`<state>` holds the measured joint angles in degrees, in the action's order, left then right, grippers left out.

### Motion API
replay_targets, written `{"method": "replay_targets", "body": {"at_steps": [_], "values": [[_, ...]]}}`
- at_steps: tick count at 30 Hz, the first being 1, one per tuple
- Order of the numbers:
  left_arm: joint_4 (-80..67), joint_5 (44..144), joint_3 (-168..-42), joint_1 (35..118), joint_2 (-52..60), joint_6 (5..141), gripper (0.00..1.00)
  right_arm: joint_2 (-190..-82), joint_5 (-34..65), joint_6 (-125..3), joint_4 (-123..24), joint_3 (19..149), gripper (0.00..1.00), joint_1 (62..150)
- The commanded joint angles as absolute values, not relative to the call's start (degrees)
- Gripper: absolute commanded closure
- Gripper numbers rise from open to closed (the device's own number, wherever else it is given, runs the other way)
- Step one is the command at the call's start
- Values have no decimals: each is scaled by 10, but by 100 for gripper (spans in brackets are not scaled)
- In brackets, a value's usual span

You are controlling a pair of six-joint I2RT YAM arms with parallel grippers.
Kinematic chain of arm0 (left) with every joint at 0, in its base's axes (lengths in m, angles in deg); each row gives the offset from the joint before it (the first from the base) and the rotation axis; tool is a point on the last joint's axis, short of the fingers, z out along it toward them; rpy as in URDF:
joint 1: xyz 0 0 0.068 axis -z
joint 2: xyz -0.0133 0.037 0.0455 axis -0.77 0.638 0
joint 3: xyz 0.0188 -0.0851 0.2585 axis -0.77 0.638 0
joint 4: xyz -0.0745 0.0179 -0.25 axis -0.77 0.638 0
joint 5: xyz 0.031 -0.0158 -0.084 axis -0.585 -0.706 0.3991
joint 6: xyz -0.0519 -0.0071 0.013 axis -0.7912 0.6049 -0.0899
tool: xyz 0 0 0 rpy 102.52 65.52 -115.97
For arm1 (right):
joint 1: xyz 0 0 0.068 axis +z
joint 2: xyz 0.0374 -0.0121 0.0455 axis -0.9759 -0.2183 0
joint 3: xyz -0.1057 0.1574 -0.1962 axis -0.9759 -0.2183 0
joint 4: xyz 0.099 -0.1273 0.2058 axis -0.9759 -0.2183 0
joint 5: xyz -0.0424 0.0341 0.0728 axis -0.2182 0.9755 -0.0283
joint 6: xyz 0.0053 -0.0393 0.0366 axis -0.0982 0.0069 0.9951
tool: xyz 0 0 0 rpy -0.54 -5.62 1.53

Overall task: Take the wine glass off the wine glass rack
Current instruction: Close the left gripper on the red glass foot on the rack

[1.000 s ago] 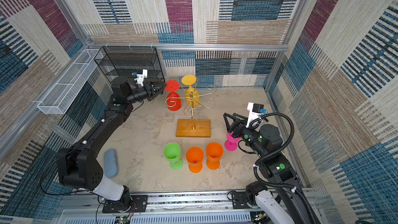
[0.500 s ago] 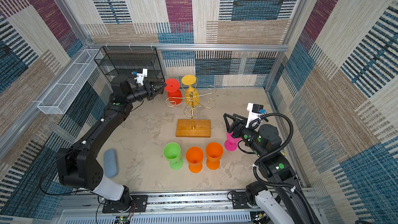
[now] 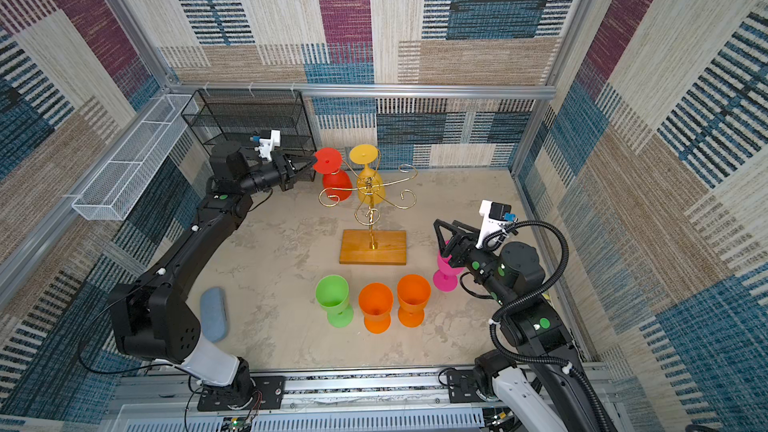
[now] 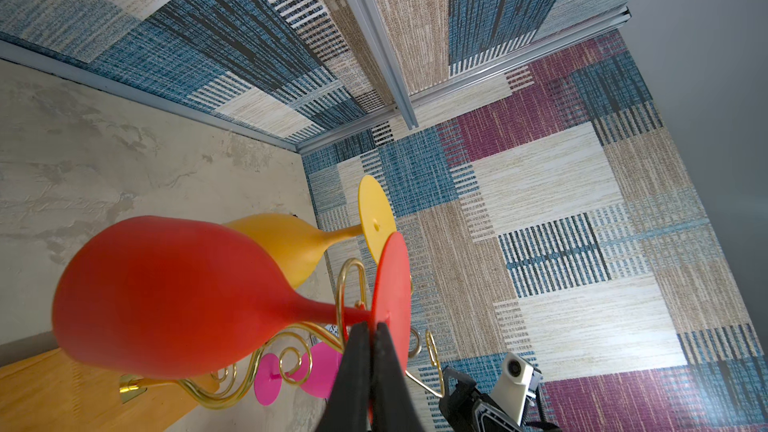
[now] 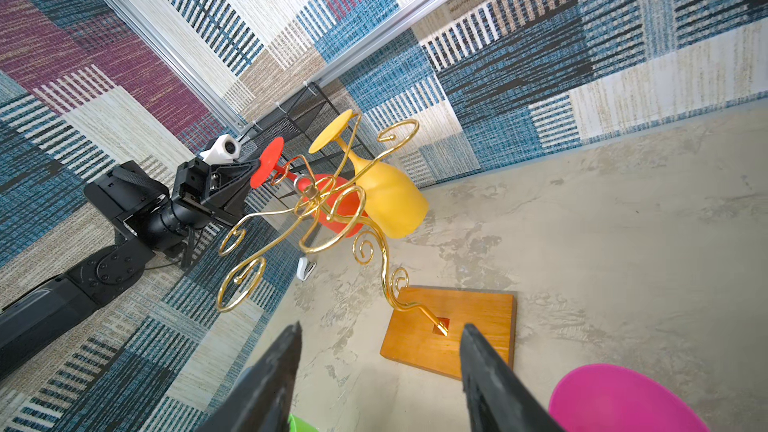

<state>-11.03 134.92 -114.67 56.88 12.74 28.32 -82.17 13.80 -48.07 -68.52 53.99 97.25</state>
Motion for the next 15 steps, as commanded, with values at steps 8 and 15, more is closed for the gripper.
{"method": "replay_targets", "body": {"at_steps": [8, 15], "values": [[-157, 1352, -1168, 569, 149, 238, 100, -817, 132, -478, -678, 531, 38, 973], [-154, 1358, -1192, 585, 168, 242, 100, -819, 132, -478, -673, 528, 38, 973]]}}
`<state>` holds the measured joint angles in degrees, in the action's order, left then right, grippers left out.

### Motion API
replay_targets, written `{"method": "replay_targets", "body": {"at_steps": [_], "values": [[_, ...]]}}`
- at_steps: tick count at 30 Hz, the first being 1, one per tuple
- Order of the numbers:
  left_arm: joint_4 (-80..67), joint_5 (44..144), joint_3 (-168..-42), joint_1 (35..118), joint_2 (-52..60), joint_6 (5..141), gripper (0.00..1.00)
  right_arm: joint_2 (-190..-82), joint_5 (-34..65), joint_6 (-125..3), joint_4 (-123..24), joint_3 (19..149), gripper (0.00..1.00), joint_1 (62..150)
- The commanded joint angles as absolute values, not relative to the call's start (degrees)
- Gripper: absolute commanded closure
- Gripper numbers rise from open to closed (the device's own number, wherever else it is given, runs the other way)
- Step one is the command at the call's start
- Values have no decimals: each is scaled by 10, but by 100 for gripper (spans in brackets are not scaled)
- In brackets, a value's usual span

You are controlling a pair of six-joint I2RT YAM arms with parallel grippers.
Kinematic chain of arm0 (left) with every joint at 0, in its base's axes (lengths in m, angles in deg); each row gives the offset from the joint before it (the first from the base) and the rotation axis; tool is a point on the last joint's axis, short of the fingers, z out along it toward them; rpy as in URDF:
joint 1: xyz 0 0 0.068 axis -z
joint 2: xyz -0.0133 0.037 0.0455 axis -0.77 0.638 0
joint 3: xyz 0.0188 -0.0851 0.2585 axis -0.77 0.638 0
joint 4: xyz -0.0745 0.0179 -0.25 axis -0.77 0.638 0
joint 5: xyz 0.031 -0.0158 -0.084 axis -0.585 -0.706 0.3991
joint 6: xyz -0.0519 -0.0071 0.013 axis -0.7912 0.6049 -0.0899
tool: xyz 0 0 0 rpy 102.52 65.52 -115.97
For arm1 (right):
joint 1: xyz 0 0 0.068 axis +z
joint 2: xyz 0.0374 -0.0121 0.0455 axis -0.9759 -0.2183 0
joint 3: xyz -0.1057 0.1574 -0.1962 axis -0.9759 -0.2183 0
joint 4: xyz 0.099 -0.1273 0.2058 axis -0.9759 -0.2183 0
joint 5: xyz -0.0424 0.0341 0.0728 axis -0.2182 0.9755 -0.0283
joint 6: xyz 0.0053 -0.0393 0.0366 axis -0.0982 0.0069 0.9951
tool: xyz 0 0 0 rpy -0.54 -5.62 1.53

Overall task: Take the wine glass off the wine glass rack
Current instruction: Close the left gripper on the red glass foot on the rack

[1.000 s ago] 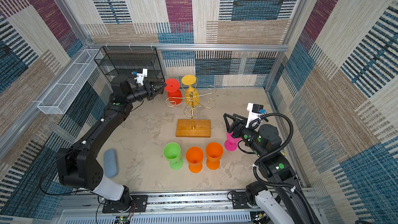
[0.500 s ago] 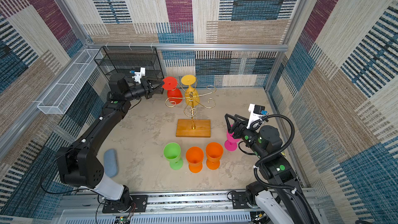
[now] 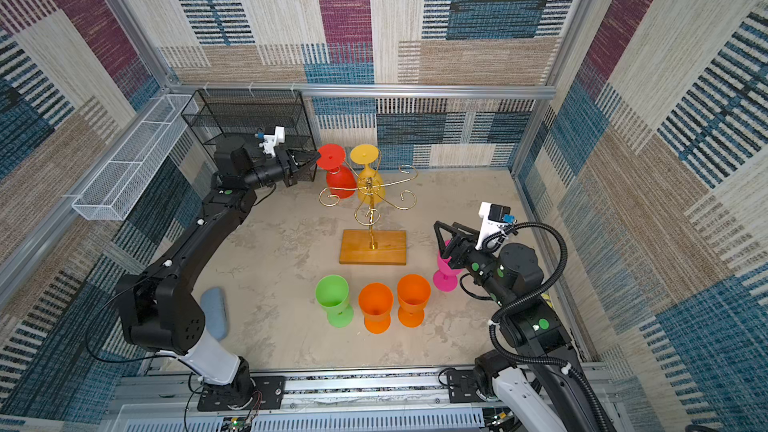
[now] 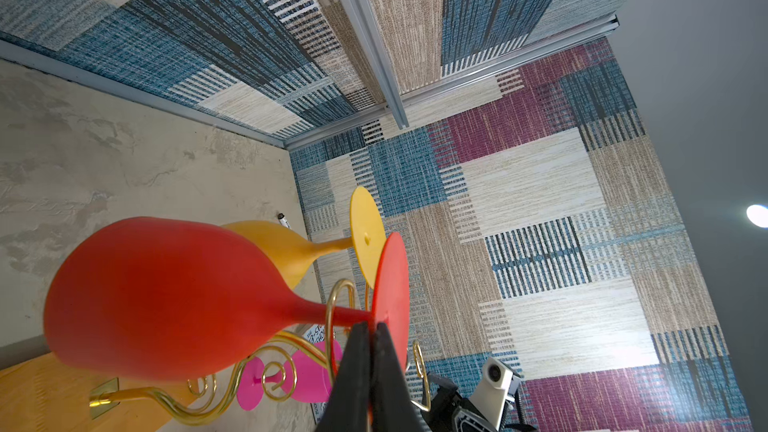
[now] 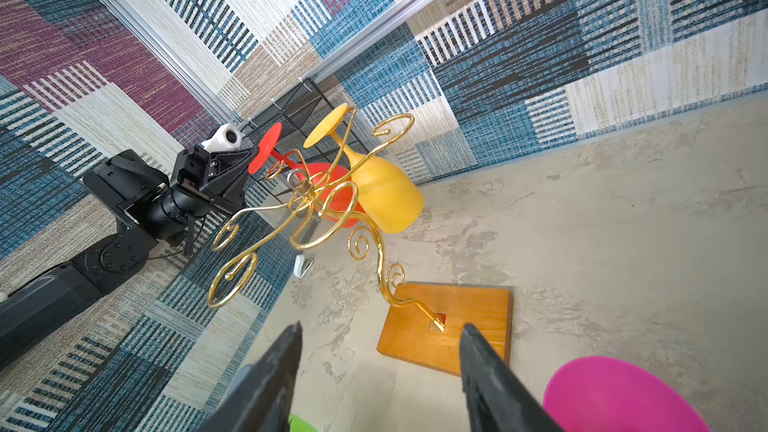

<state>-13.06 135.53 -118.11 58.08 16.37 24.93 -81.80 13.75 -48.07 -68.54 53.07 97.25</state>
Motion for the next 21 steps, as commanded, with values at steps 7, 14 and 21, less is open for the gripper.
{"method": "replay_targets", "body": {"at_steps": [7, 14, 21], "values": [[-144, 1368, -1201, 606, 172, 255, 100, -821, 133, -479, -672, 528, 38, 973], [-117, 1373, -1186, 616, 152, 281, 100, -825, 135, -480, -670, 526, 38, 972], [-63, 1366, -1169, 616, 116, 321, 100, -827, 138, -478, -665, 522, 38, 973]]}}
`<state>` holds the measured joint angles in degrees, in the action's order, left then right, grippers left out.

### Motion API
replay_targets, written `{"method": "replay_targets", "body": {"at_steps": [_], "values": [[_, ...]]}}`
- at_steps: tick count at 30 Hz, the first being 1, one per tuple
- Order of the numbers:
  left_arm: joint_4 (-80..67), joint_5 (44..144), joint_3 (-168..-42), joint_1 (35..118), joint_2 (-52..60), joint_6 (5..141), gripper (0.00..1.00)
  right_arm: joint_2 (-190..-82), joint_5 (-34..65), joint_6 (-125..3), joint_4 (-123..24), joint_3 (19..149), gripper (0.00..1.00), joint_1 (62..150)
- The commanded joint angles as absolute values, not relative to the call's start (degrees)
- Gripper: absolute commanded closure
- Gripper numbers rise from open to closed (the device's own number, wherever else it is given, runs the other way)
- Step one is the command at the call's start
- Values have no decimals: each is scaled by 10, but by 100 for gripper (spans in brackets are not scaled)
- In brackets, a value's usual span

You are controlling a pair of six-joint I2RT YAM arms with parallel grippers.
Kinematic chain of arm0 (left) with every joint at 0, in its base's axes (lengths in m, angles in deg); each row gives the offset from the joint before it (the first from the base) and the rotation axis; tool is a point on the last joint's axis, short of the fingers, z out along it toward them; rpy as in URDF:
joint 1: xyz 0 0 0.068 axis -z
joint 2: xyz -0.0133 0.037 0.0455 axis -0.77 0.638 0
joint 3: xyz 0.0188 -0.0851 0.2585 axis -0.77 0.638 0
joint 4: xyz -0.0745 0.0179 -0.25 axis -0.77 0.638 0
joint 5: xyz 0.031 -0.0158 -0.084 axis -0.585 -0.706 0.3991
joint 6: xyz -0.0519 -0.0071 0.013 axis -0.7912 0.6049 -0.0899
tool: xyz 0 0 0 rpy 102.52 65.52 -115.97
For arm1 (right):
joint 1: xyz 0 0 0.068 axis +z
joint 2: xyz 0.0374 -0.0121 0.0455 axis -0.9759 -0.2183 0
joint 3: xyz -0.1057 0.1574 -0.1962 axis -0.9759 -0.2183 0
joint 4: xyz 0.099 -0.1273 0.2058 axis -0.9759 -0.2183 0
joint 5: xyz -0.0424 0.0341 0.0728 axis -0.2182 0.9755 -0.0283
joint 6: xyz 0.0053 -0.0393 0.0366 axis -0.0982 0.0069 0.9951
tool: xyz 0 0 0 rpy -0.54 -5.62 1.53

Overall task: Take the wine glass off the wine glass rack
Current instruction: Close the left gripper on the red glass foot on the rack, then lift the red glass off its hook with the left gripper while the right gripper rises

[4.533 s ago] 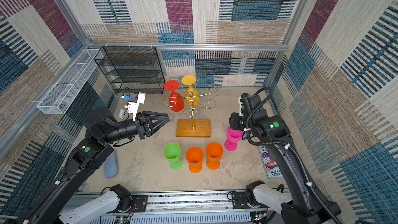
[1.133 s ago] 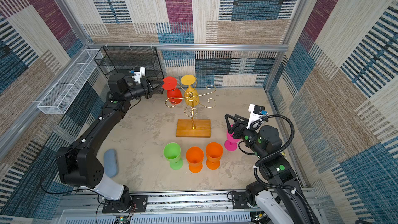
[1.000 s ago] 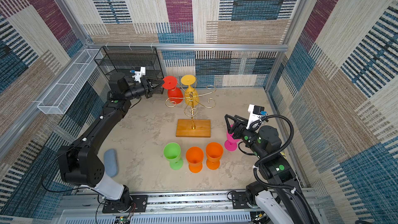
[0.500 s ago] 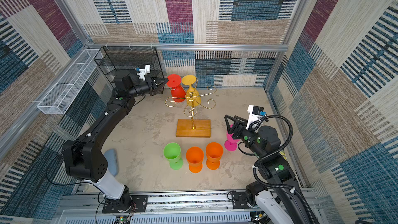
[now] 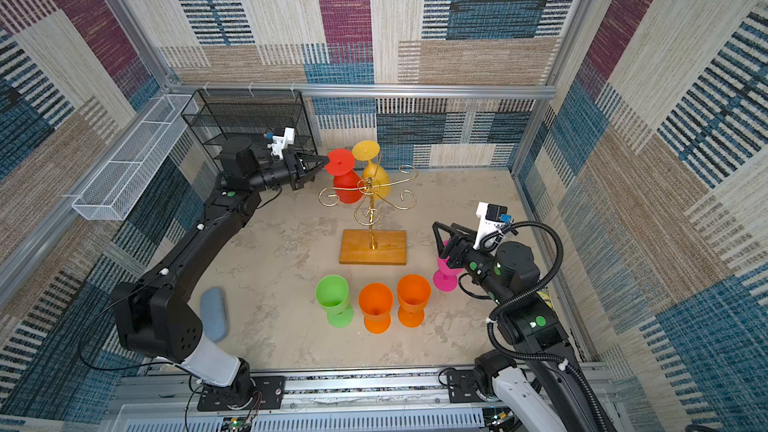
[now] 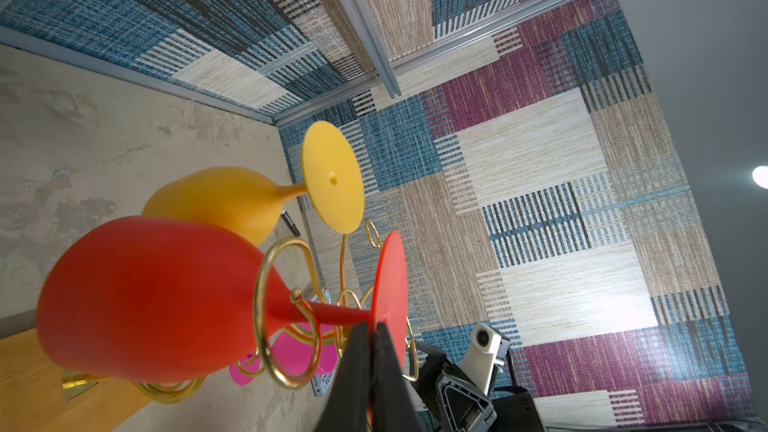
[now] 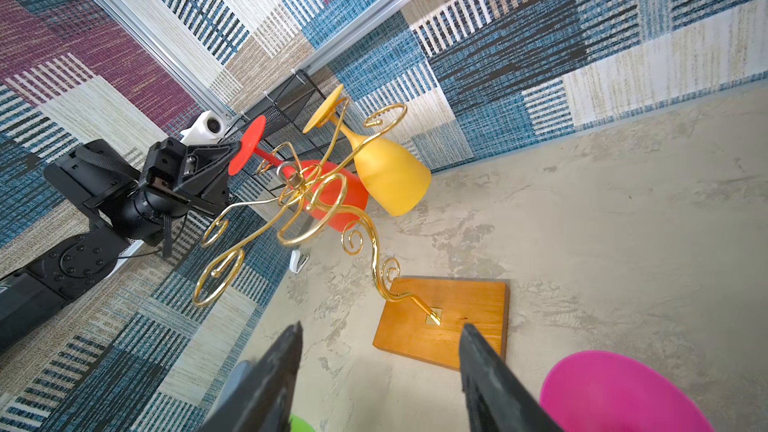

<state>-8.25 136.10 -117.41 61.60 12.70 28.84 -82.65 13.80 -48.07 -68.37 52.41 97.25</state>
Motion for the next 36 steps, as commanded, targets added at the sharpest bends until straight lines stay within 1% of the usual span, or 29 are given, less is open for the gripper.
{"method": "replay_targets", "body": {"at_steps": [1, 10, 16, 24, 30, 34, 36], "values": [[-59, 1366, -1165, 616, 112, 323, 100, -827, 137, -478, -665, 521, 38, 973], [-13, 1363, -1145, 615, 81, 353, 100, -827, 138, -475, -664, 518, 38, 973], [-4, 1357, -1122, 598, 53, 358, 100, -825, 136, -474, -666, 517, 39, 973], [-16, 1369, -1080, 522, -3, 342, 100, -818, 133, -474, -668, 514, 38, 973], [-25, 1381, -1060, 441, -82, 324, 100, -808, 132, -477, -666, 514, 38, 973], [-51, 1374, -1071, 431, -142, 302, 100, -794, 153, -487, -632, 509, 39, 973], [-98, 1379, -1075, 431, -165, 261, 100, -786, 182, -495, -597, 504, 39, 973]]}}
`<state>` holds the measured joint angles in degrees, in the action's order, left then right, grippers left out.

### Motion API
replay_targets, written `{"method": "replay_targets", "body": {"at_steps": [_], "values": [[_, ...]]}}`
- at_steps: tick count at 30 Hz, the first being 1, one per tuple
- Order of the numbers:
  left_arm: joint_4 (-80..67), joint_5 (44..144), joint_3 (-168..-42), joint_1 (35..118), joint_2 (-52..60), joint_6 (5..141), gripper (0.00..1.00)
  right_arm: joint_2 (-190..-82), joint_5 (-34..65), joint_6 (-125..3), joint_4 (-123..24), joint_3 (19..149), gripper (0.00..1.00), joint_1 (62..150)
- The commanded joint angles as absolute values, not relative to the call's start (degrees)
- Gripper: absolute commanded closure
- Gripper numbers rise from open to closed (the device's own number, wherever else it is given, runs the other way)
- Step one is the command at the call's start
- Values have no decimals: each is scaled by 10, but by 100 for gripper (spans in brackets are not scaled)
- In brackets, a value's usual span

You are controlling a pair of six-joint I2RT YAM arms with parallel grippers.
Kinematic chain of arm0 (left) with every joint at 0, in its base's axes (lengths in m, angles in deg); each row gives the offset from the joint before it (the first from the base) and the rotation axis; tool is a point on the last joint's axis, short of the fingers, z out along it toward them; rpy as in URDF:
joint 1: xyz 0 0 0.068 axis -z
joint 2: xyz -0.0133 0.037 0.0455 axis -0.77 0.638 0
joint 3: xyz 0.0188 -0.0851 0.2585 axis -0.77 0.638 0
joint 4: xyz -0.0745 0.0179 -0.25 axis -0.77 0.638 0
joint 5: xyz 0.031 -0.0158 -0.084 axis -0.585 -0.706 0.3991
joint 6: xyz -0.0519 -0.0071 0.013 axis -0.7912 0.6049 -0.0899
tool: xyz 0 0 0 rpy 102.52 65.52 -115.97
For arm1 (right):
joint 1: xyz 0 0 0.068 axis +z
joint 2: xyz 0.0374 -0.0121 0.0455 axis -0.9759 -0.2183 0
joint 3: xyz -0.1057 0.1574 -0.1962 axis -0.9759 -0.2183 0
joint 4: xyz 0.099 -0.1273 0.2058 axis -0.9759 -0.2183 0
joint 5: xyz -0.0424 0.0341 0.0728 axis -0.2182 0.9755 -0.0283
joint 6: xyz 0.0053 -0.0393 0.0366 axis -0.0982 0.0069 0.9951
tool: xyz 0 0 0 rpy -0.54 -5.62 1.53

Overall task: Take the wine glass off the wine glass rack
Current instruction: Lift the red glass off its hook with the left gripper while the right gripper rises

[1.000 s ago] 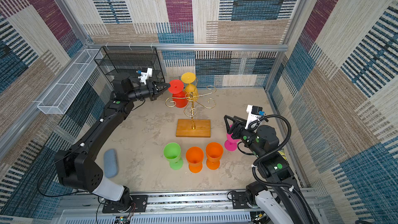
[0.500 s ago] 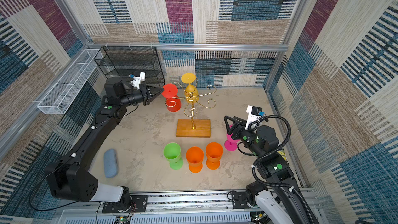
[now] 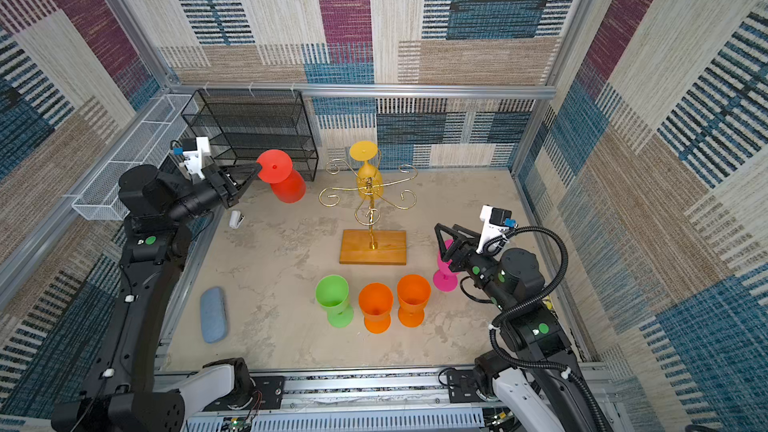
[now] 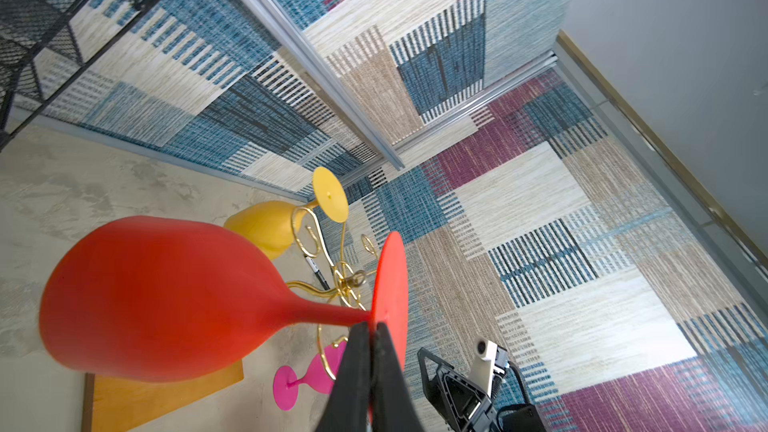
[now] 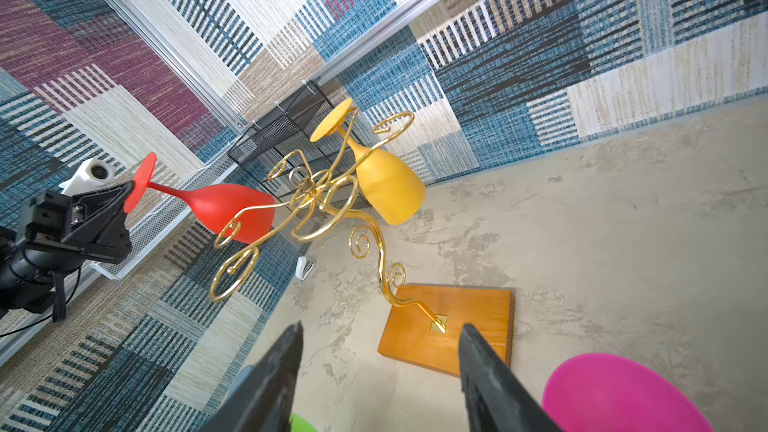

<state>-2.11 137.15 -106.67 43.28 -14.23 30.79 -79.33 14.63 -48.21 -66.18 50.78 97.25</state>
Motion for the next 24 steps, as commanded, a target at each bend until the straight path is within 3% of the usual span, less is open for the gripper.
{"method": "replay_targets", "body": {"at_steps": [1, 9, 16, 19, 24], "values": [[-133, 1384, -1077, 431, -173, 229, 100, -782, 196, -498, -576, 501, 38, 972], [-433, 1371, -1109, 479, -177, -13, 100, -810, 316, -511, -385, 498, 35, 973], [-645, 1299, -1058, 650, -102, -105, 100, -903, 422, -465, -146, 484, 34, 973], [-752, 1270, -1042, 682, -56, -172, 100, -938, 453, -434, -45, 471, 34, 973], [-793, 1249, -1027, 721, -34, -181, 100, -978, 476, -401, 64, 466, 35, 967]]}}
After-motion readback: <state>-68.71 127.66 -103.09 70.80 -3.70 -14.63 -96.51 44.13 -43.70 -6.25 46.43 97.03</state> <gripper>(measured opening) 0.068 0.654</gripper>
